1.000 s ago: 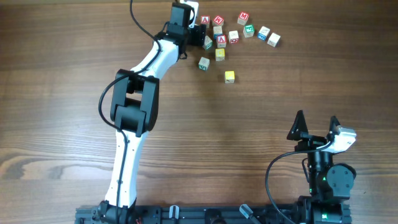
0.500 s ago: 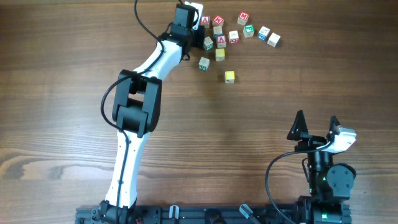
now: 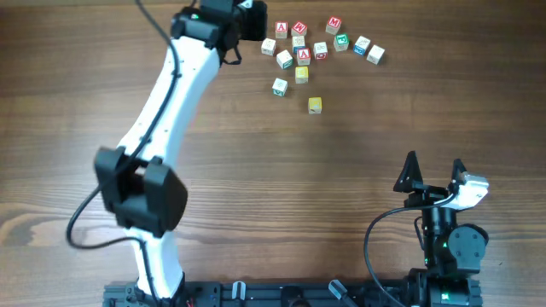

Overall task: Form a horizontal line
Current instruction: 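Lower the left gripper and grasp the block with red K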

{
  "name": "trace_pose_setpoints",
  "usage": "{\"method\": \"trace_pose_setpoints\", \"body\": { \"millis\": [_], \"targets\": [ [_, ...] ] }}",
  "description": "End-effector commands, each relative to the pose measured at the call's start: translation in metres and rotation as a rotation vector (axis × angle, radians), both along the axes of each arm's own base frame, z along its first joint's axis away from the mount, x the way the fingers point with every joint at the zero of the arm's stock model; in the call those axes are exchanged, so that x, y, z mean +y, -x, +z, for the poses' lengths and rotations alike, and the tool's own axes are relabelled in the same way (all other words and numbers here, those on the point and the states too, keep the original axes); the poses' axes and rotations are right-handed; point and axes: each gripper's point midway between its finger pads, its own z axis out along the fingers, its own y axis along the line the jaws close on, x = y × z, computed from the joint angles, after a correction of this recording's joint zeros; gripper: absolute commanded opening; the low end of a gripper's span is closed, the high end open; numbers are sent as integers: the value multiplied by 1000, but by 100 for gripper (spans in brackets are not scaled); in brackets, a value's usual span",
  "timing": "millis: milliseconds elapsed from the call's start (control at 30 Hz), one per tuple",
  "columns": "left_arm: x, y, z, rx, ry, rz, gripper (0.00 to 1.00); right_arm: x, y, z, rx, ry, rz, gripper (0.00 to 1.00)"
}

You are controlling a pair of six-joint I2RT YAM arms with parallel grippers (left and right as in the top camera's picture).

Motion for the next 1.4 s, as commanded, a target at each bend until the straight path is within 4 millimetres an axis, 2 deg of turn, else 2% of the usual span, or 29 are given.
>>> {"method": "trace_pose_setpoints", "body": {
  "millis": [0,167,267,300,367,400,467,533,567,633,733,833,867,933,1067,1267,1333,1367],
  "targets": [
    [12,34,3,131,51,107,29,1,0,3,-15,-4,6,100],
    [11,82,-25,353,29,129,18,1,0,3,-15,-4,6,100],
    [-3,96,-29,385,6,99,19,1,0,3,-15,-5,6,100],
    [-8,94,-28,367,3,91,23,1,0,3,-15,-4,6,100],
    [-11,82,-21,298,-2,101,37,1,0,3,-15,-5,5,100],
    [-11,70,-18,246,-13,116,50,1,0,3,-15,-5,6,100],
    [-13,40,-9,102,-73,65,67,1,0,3,-15,-4,6,100],
    [-17,15,-10,21,-90,26,77,1,0,3,-15,-4,6,100],
    [-16,2,-16,0,-81,38,78,1,0,3,-15,-4,6,100],
    [-10,-30,-41,-32,-61,67,83,1,0,3,-15,-4,6,100],
    [-7,-54,-72,-47,-60,62,91,1,0,3,-15,-4,6,100],
    [-8,-73,-107,-48,-34,56,94,1,0,3,-15,-5,6,100],
    [-11,-76,-117,-41,-18,41,94,1,0,3,-15,-4,6,100],
    [-17,-83,-149,-21,6,16,94,1,0,3,-15,-4,6,100],
    [-24,-90,-196,2,15,-1,94,1,0,3,-15,-4,6,100],
    [-18,-86,-234,60,1,3,89,1,0,3,-15,-4,6,100],
    [-17,-86,-237,64,-1,5,86,1,0,3,-15,-5,6,100],
    [-16,-86,-237,62,0,5,81,1,0,3,-15,-4,6,100]
  ]
}}
